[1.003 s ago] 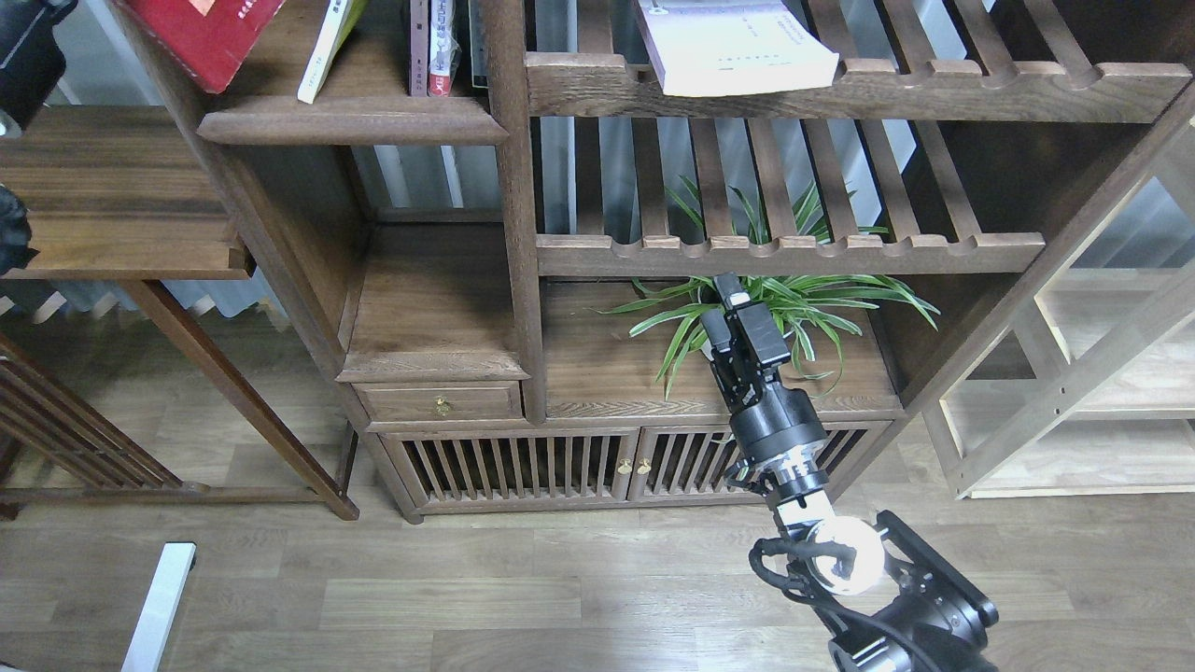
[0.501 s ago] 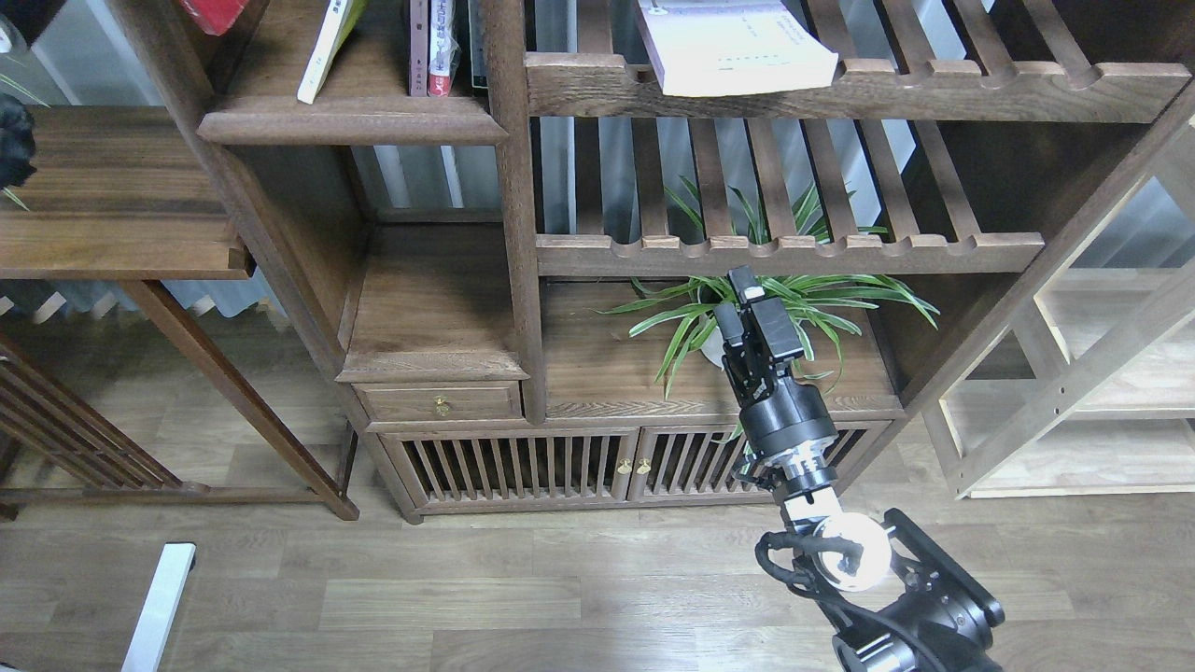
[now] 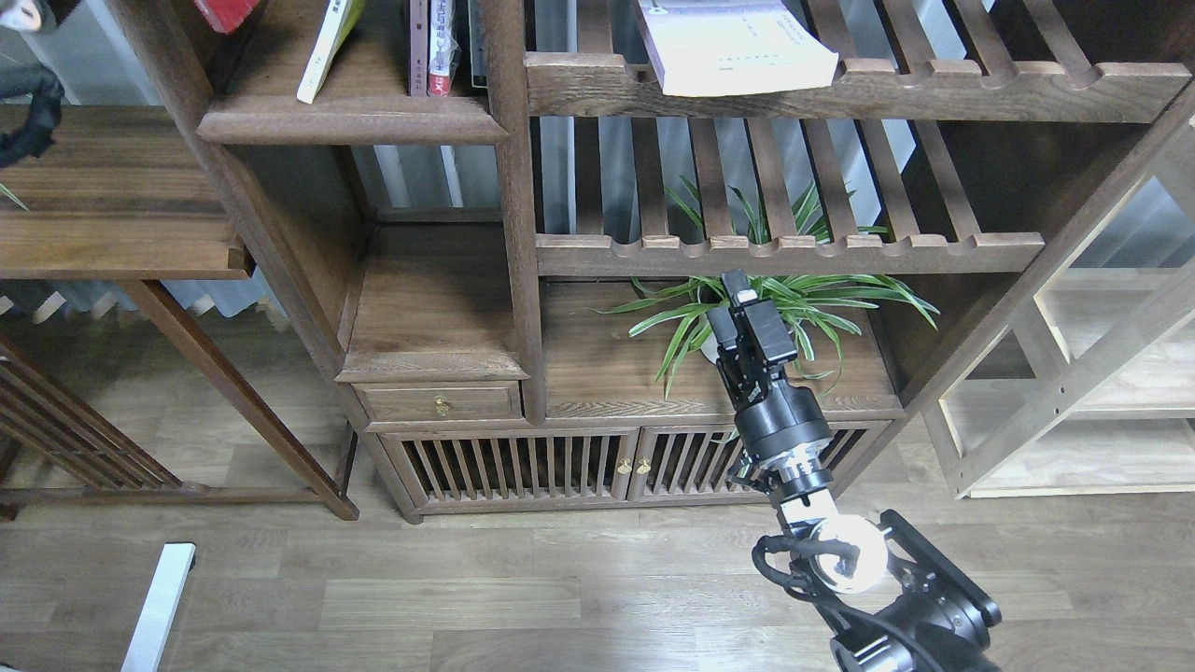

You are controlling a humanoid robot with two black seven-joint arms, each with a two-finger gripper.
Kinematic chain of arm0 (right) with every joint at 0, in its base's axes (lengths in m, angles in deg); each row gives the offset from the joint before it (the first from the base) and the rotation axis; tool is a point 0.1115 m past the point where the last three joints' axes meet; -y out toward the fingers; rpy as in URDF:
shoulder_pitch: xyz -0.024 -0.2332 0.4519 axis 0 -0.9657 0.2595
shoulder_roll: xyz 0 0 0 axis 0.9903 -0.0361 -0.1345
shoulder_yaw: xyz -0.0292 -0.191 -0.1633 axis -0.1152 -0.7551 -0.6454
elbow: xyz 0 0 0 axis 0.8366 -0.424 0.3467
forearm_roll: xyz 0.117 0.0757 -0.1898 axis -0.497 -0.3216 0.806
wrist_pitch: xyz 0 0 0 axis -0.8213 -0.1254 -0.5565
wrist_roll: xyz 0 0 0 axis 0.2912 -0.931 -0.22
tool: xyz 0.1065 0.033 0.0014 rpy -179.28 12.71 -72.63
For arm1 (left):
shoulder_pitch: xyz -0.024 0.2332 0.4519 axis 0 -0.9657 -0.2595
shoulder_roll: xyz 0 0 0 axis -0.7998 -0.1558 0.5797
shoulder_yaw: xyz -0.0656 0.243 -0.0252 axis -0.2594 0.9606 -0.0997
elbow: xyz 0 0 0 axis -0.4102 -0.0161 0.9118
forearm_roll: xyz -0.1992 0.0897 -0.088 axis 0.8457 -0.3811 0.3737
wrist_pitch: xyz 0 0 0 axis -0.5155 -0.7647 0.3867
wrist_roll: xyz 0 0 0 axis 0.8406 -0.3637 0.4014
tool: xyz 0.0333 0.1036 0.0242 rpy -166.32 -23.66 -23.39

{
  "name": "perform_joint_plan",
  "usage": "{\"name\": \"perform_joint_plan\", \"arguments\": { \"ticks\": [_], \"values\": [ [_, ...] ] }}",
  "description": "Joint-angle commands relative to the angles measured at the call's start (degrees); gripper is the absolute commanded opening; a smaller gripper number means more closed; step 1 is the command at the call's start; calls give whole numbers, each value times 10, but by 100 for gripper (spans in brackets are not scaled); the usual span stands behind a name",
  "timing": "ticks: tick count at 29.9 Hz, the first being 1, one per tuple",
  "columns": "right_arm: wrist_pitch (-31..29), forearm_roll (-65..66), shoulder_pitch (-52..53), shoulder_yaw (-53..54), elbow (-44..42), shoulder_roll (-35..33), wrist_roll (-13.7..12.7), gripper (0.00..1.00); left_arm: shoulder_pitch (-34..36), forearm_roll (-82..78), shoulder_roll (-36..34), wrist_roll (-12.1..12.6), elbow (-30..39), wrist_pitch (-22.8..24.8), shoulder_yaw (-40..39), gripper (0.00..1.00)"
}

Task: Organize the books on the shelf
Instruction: 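Push the red book onto the upper shelf with the left gripper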

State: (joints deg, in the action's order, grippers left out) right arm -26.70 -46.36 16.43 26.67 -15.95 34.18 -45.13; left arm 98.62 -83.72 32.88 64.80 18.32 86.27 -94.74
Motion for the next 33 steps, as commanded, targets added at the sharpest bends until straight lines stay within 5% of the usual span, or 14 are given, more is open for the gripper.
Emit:
{"name": "perform_joint_plan", "arguments": {
  "ticks": [1, 24, 33],
  "values": [
    [0, -1, -2, 3, 0, 0, 0, 83, 40, 2, 22, -10, -48, 8, 25, 0],
    [0, -2, -12, 7, 3, 0, 0, 82, 97, 3, 60, -34, -157, 14, 60, 0],
    [0, -2, -24, 7, 4, 0, 0, 82, 98, 4, 81, -47, -180, 12, 83, 7]
  ]
}}
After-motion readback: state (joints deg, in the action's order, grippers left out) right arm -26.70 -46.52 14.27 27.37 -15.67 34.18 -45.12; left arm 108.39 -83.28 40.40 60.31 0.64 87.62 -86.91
